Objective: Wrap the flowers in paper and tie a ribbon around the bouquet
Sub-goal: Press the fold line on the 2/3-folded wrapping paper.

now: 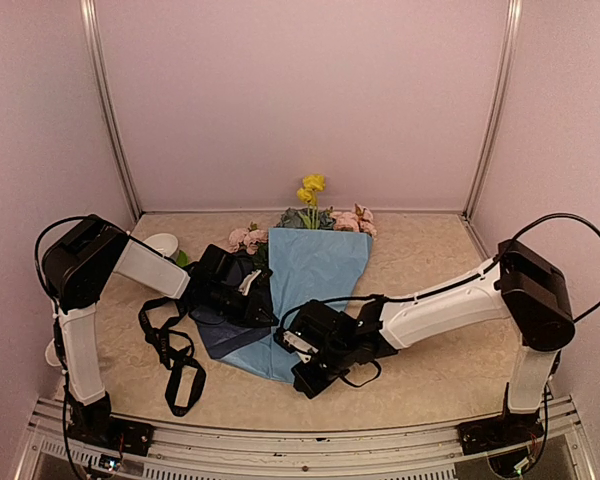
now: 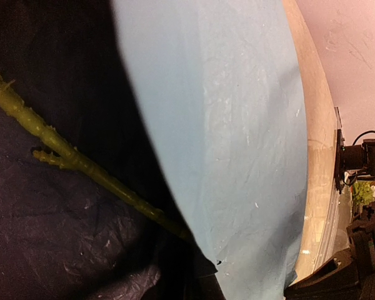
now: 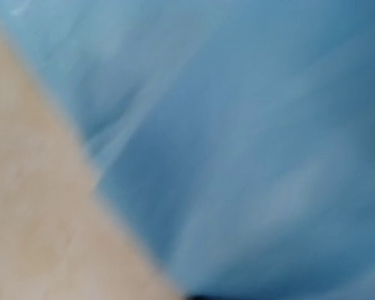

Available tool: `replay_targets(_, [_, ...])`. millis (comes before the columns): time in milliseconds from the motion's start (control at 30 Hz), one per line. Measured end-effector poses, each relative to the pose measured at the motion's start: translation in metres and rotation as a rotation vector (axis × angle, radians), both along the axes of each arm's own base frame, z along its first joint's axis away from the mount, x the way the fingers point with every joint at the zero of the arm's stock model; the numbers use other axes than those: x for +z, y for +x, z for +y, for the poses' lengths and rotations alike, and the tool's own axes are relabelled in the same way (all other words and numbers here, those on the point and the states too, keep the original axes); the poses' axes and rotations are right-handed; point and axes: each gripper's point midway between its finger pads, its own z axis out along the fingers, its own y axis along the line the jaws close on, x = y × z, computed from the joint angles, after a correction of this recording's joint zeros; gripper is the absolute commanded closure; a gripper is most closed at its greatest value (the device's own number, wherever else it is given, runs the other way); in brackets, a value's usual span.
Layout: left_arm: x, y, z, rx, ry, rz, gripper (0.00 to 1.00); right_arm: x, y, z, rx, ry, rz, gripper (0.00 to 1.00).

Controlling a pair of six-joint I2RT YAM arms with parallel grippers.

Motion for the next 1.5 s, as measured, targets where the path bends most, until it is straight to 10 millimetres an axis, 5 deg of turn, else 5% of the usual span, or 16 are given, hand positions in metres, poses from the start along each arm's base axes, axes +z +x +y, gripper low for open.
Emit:
replay_targets(300, [0.000,0.000,0.000,0.000,0.000,0.000,1.00,0.006,-0.023,-0.034,0.030,-0.047,0.044,1.00])
replay_targets(567, [0.000,0.000,0.000,-0.001,0.000,0.001,1.00,0.046,0.017,-0.041,-0.104,0.112,0.012,1.00])
replay_targets(800, [0.000,-0.001,0.000,-0.003,-0.002,0.002,1.00,0.018,0.025,-0.015,-0.079,0.086,0.025,1.00])
replay_targets(1000, [0.000,-0.001,0.000,-0.004,-0.002,0.001,1.00,0.002,0.011,-0.022,-0.058,0.043,0.048,1.00])
replay_targets(1167, [0.000,-0.001,0.000,-0.004,-0.002,0.001,1.00,0.004,-0.004,-0.053,-0.088,0.026,0.105,0.96])
replay_targets(1200, [0.000,-0.001,0.000,-0.004,-0.002,0.001,1.00,0.007,0.000,-0.061,-0.114,0.033,0.112,0.92])
replay_targets(1300, [0.000,0.000,0.000,-0.003,-0.002,0.001,1.00,0.021,0.040,-0.088,-0.264,0.131,0.138,0.50])
replay_targets(1333, [0.000,0.000,0.000,-0.003,-0.002,0.001,1.00,0.025,0.058,-0.095,-0.319,0.173,0.143,0.43])
replay_targets(1500, [0.000,0.000,0.000,-0.003,-0.002,0.002,1.00,0.034,0.135,-0.119,-0.531,0.355,0.172,0.36])
